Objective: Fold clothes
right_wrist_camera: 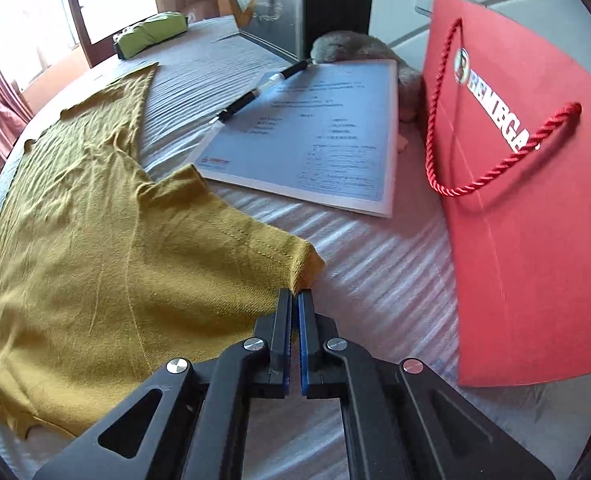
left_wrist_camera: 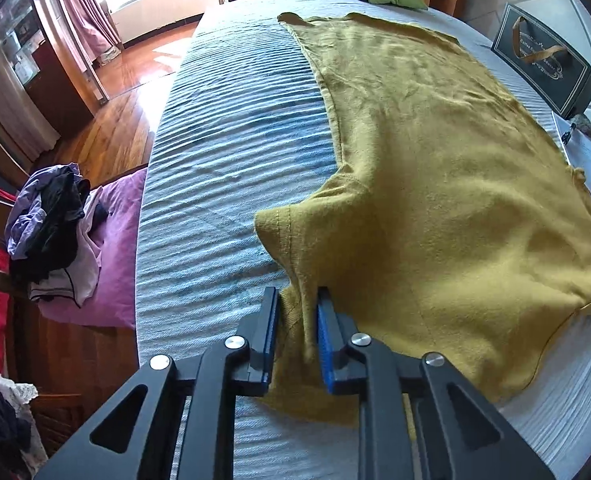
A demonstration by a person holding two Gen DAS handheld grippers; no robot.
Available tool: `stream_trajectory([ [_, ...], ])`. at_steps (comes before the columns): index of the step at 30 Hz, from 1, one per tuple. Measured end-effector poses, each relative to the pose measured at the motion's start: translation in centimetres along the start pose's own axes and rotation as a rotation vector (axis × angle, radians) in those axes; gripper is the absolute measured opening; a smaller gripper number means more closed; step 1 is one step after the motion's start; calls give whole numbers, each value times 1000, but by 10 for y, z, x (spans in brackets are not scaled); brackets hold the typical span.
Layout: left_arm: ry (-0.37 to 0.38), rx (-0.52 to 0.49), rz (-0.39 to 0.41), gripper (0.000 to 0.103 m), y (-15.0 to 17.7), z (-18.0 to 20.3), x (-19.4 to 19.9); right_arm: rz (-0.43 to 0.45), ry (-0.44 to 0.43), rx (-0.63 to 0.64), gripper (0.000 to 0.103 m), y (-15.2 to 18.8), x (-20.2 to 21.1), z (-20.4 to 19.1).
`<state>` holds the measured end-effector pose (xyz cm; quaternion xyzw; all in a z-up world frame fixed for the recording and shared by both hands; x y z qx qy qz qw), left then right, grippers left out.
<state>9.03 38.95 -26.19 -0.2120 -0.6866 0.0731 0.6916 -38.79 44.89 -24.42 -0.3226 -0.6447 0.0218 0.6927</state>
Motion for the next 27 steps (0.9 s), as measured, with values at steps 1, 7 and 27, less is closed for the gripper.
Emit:
stream_trajectory([
  [1,22,4,0,28,1,1,6,2,-19,11,7,1,5,-1],
  [7,150,-94,81,51,28,46,64,69,-202,183,16,44,69,-41],
  [27,181,-95,-31,17,61,55,37,-4,-155,517,0,117,56,-118],
])
Point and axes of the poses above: each gripper's, at about its wrist camera, not at the fingertips, and x roughly against the way its jaws point, z to its right, y to its underside, the point moved 5 cm from there along -x, roughly the way its jaws point, and after that the axes turned 1 degree about -y, right-handed, at the moved point
